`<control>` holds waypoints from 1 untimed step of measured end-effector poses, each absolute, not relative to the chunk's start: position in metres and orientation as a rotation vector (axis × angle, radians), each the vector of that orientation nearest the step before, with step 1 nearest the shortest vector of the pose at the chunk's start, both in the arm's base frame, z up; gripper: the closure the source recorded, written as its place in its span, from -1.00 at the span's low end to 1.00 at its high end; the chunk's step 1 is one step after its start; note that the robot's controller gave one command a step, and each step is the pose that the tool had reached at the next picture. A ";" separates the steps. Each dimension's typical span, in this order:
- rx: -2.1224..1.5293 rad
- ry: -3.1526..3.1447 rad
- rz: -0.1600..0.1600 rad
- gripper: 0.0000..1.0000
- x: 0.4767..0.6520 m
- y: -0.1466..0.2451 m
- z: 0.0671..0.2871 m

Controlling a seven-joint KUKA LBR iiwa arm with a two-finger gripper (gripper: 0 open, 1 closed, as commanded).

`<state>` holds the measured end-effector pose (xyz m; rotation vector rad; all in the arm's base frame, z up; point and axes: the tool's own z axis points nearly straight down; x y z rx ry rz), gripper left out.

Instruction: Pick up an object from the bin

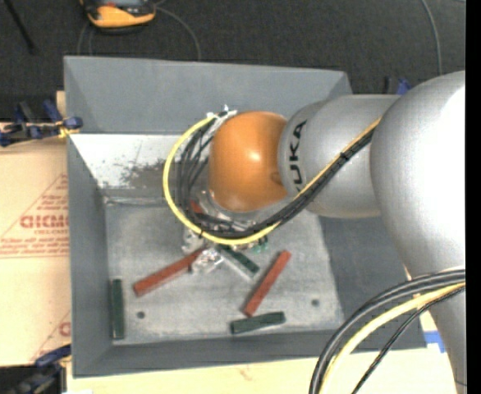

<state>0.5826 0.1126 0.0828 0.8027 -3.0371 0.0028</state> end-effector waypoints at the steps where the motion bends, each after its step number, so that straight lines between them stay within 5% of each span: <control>1: 0.801 -3.037 0.000 1.00 0.581 0.112 0.087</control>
Offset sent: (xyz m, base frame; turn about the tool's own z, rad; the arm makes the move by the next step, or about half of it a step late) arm 0.0000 -0.0002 0.0706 0.0000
